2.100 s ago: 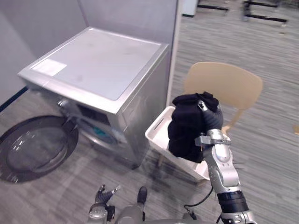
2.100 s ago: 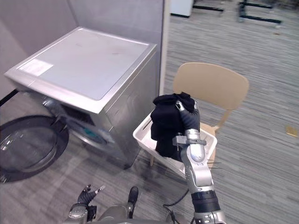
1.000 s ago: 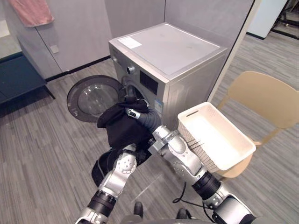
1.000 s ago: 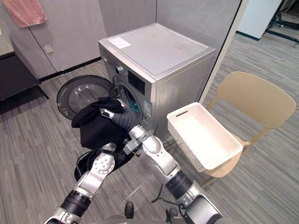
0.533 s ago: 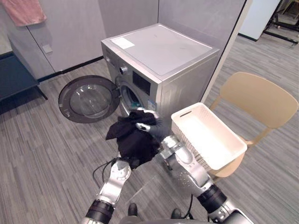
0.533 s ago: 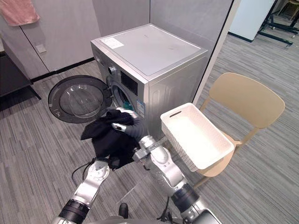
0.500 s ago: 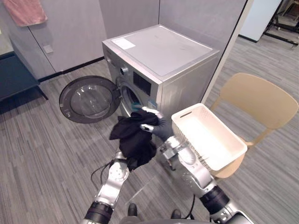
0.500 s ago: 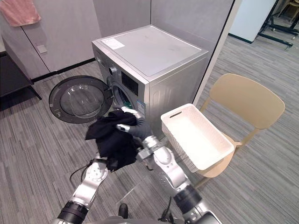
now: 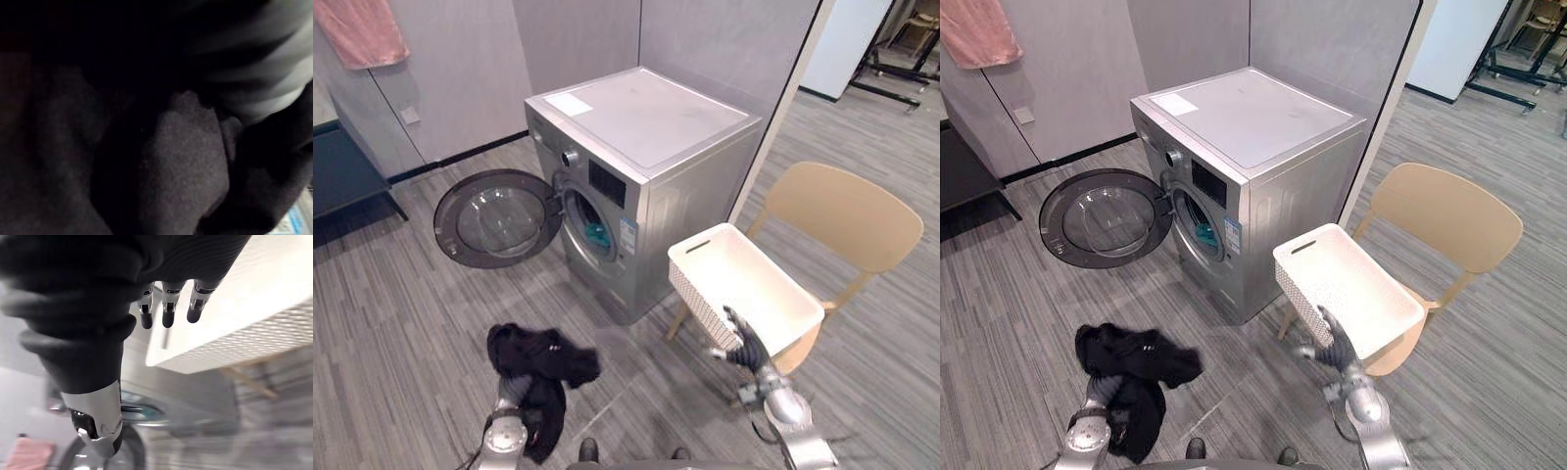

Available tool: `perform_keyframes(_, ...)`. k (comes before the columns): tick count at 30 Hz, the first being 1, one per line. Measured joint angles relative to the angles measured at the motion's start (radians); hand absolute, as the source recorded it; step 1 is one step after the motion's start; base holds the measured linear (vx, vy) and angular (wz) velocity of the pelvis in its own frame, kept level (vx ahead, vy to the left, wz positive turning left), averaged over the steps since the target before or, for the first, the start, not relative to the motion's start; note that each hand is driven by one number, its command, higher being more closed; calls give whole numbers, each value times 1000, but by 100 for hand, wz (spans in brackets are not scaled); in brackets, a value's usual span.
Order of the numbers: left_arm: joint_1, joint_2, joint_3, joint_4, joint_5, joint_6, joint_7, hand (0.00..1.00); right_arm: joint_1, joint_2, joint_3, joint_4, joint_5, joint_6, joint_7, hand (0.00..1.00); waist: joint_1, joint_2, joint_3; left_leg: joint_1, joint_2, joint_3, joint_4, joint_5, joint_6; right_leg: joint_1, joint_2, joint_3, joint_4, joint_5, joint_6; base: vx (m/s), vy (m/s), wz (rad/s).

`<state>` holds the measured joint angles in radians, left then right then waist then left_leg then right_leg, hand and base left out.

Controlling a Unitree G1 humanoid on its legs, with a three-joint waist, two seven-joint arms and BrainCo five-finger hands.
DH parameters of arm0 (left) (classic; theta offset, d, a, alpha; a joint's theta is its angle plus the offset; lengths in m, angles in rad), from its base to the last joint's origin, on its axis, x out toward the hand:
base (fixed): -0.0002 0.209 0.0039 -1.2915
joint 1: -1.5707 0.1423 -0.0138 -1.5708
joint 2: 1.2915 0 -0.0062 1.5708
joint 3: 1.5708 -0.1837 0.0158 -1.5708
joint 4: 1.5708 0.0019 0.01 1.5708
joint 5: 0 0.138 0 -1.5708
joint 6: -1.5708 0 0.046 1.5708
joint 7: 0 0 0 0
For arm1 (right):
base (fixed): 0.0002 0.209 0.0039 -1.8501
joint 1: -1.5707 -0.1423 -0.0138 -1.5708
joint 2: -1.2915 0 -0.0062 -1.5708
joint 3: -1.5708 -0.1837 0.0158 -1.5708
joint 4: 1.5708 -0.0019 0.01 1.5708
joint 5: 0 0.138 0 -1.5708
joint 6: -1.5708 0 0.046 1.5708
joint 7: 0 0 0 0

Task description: Pick up the laundry basket with both hands and put the clothes into the washing machine.

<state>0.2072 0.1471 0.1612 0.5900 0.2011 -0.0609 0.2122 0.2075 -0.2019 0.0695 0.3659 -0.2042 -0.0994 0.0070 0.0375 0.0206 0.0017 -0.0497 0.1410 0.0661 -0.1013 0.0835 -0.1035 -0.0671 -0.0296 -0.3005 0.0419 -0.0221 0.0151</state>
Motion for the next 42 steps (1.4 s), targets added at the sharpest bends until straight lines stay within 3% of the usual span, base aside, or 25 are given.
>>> perform_keyframes(6,-2,1,49,214,-13,14,-17,100,-20,1,-7,321,-74,9,-5,0,2,25,11,-23,-8,-40,7,3,-3,0,-9,-48,13,-17,11,79,-3,24)
perform_keyframes(11,-14,-11,45,288,-43,20,-18,100,-71,25,-128,516,-82,47,-61,0,3,26,56,-66,-32,-94,4,22,24,-12,-56,-170,93,-96,22,71,-2,64)
perform_keyframes(12,-21,-14,44,288,-43,20,-18,100,-71,27,-146,523,-80,52,-72,0,-2,23,61,-79,-38,-70,4,22,51,-12,-70,-199,102,-107,29,58,56,119)
perform_keyframes(13,-34,-18,41,293,-44,21,-18,100,-66,33,-177,532,-78,62,-85,0,-14,17,62,-96,-37,38,9,11,127,-10,-97,-248,114,-120,39,123,81,152)
perform_keyframes(14,-53,-23,37,298,-54,21,-17,100,-71,32,-199,551,-76,71,-102,0,-28,1,73,-112,-28,190,27,0,148,-8,-133,-303,139,-129,53,165,93,144)
perform_keyframes(15,-62,-28,37,304,-55,20,-17,100,-74,29,-200,560,-76,75,-108,0,-26,1,74,-116,-18,244,39,11,143,-7,-144,-321,154,-134,57,268,96,110)
perform_keyframes(16,-72,-32,37,305,-60,20,-17,100,-80,24,-200,575,-76,82,-116,0,-21,8,77,-118,-15,295,60,41,98,-6,-159,-334,171,-143,67,255,111,61)
perform_keyframes(17,-77,-30,38,305,-74,20,-15,100,-109,28,-205,591,-71,86,-120,0,-23,-8,91,-132,-34,321,84,41,98,-1,-175,-336,177,-144,68,276,137,58)
perform_keyframes(20,-75,-20,37,305,-84,19,-14,100,-165,60,-213,592,-63,86,-122,0,-9,-42,115,-137,-55,324,142,-44,96,35,-198,-328,153,-140,85,195,121,27)
perform_keyframes(22,-73,-28,30,305,-86,20,-14,100,-171,68,-214,586,-64,86,-122,0,4,-57,134,-132,-68,313,215,-129,104,1,-275,-291,337,-160,113,198,168,18)
perform_keyframes(23,-69,-26,15,304,-93,20,-14,100,-166,71,-208,582,-63,89,-122,0,1,-55,136,-127,-72,286,246,-168,115,-72,-325,-213,529,-138,78,258,203,47)
perform_keyframes(24,-74,-14,-6,301,-101,24,-11,100,-156,79,-191,578,-63,91,-122,0,-10,-51,146,-112,-71,252,278,-205,124,-160,-322,-55,706,-112,39,217,167,65)
perform_keyframes(25,-80,-3,-10,301,-105,25,-10,100,-152,88,-183,580,-63,93,-121,0,-24,-43,163,-97,-70,225,287,-226,125,-194,-288,26,776,-151,67,337,101,76)
perform_keyframes(26,-92,6,-11,300,-111,28,-8,100,-152,89,-181,567,-60,93,-120,0,-32,-54,181,-62,-73,203,284,-238,132,-230,-239,92,825,-201,70,239,18,60)
perform_keyframes(28,-112,17,-11,300,-114,29,7,100,-152,90,-163,555,-50,89,-121,0,-39,-76,198,-13,-75,177,280,-264,127,-302,-170,111,797,-248,50,335,-1,54)
perform_keyframes(30,-142,16,-11,302,-121,29,9,100,-161,92,-139,549,-33,74,-120,0,-59,-80,213,24,-72,139,275,-290,115,-370,-99,112,634,-239,45,347,-64,71)
perform_keyframes(32,-169,5,-13,302,-122,27,8,100,-167,93,-138,553,-32,78,-120,0,-83,-80,237,89,-82,86,246,-304,87,-369,-55,146,307,-120,63,446,-132,85)
perform_keyframes(33,-173,0,-14,303,-121,26,6,100,-165,93,-140,554,-32,81,-119,0,-85,-83,241,110,-88,72,238,-310,71,-363,-51,166,240,-48,49,517,-168,94)
perform_keyframes(34,-181,-22,-14,304,-118,27,5,100,-158,93,-155,557,-33,85,-120,0,-94,-78,243,156,-72,31,236,-335,43,-338,-31,196,267,71,-8,574,-192,78)
perform_keyframes(35,-183,-35,-13,303,-118,25,5,100,-159,94,-170,552,-33,86,-119,0,-91,-62,240,165,-57,22,243,-337,38,-352,-24,187,325,15,-32,578,-202,71)
perform_keyframes(37,-182,-56,-4,301,-113,20,5,100,-159,102,-197,547,-35,87,-118,0,-85,-52,242,143,-32,21,351,-337,34,-344,-27,153,410,-59,-59,563,-235,41)
perform_keyframes(38,-183,-79,12,300,-111,21,4,100,-146,101,-201,538,-38,97,-116,0,-92,-40,244,73,5,22,576,-324,15,-278,-17,114,414,-103,-77,666,-293,54)
perform_keyframes(39,-177,-100,28,281,-110,22,2,100,-124,106,-200,516,-41,107,-117,0,-86,-28,244,3,56,27,797,-261,-10,-211,8,99,391,-126,-91,553,-231,40)
perform_keyframes(41,-148,-121,39,231,-110,20,-1,100,-117,115,-199,495,-39,108,-122,0,-66,-24,243,-104,158,67,1111,-254,4,-90,61,112,345,-153,-122,481,-148,-22)
perform_keyframes(42,-149,-123,38,222,-110,20,-4,100,-117,122,-200,480,-32,108,-127,0,-55,-28,241,-145,188,109,1167,-264,17,-41,68,125,315,-154,-124,430,-85,-42)
